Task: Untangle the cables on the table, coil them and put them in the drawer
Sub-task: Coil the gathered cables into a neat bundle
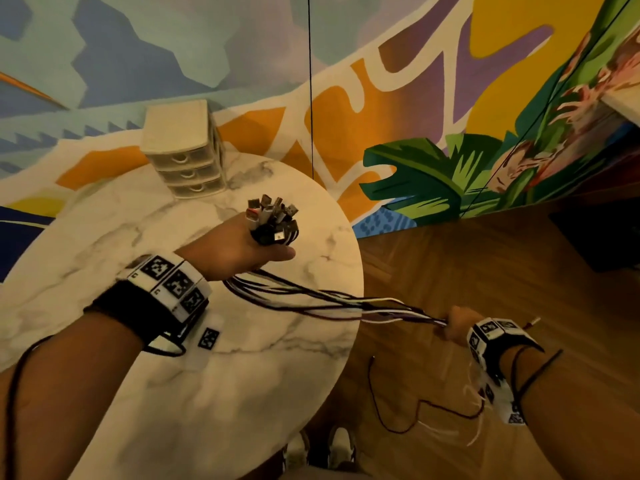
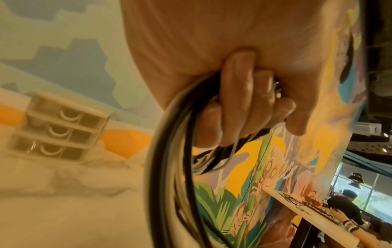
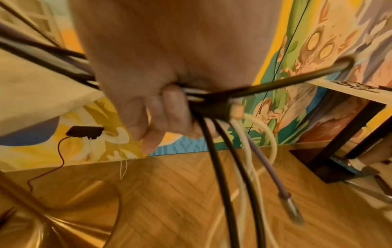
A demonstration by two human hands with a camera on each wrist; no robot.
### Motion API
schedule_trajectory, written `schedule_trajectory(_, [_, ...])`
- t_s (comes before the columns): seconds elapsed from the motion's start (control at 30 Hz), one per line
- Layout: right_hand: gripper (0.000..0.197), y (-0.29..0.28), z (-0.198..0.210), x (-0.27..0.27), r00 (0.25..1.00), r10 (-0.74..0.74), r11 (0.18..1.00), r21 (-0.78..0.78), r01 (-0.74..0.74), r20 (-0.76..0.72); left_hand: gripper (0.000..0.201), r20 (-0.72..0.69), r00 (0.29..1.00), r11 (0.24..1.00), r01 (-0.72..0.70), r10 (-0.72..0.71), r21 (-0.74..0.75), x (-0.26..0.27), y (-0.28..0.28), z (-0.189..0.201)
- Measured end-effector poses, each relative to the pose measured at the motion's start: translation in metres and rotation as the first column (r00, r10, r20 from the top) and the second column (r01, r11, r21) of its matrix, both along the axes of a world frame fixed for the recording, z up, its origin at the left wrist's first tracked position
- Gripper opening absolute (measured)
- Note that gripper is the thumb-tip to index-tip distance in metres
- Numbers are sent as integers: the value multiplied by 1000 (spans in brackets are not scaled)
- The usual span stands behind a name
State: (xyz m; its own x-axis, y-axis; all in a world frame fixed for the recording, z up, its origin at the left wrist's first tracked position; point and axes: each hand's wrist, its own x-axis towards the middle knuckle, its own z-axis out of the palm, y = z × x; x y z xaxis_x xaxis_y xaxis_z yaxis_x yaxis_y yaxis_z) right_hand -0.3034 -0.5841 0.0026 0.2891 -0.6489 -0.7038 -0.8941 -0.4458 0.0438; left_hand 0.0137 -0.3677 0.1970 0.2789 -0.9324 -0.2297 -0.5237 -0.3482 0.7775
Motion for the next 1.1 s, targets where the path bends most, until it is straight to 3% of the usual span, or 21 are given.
schedule_trajectory(0.1, [43, 7, -7, 0, 1000, 4, 999, 47, -3, -17, 28, -105, 991, 994, -87, 80, -64, -8, -2, -12])
schedule_trajectory(0.2, [68, 13, -7, 15, 998, 65, 996, 54, -66, 27, 28, -219, 960, 972, -203, 174, -119, -15, -12, -21])
schedule_trajectory(0.3, [61, 29, 9, 48, 949, 154, 987, -90, -134, 275, 23, -318, 913, 938, -314, 256, -149, -18, -24, -30])
schedule_trajectory(0.37, [49, 52, 23, 74, 804, 178, 973, -224, -57, 568, 20, -361, 891, 909, -363, 274, -205, -23, -31, -33])
schedule_trajectory(0.43, [50, 88, 38, 97, 572, 141, 976, -211, 58, 808, 19, -416, 850, 864, -445, 325, -235, -27, -37, -33])
schedule_trajectory(0.5, [57, 127, 49, 113, 390, 115, 984, -159, 82, 914, 28, -480, 797, 812, -526, 367, -253, -29, -43, -29])
schedule_trajectory(0.57, [65, 158, 52, 125, 333, 94, 990, -124, 67, 938, 36, -548, 737, 761, -598, 396, -254, -31, -49, -26])
schedule_trajectory(0.67, [68, 177, 44, 151, 385, -31, 999, 13, 49, 922, 41, -659, 634, 671, -695, 404, -258, -38, -57, -24])
schedule_trajectory(0.77, [53, 177, 43, 174, 407, -117, 989, 67, 135, 906, 42, -752, 509, 591, -782, 419, -200, -46, -59, -26])
schedule_trajectory(0.87, [37, 172, 45, 172, 448, -165, 986, 135, 99, 878, 44, -794, 425, 565, -815, 435, -127, -41, -55, -23])
schedule_trajectory(0.97, [21, 157, 48, 159, 425, -19, 998, -12, 69, 905, 45, -822, 293, 483, -876, 488, -26, -19, -46, -25])
schedule_trajectory(1.03, [24, 145, 55, 151, 405, 134, 989, -148, 4, 904, 45, -847, 198, 435, -899, 493, 42, -7, -39, -31])
schedule_trajectory(1.1, [27, 136, 64, 146, 421, 214, 976, -209, -58, 881, 44, -885, 134, 434, -897, 446, 83, -1, -37, -36])
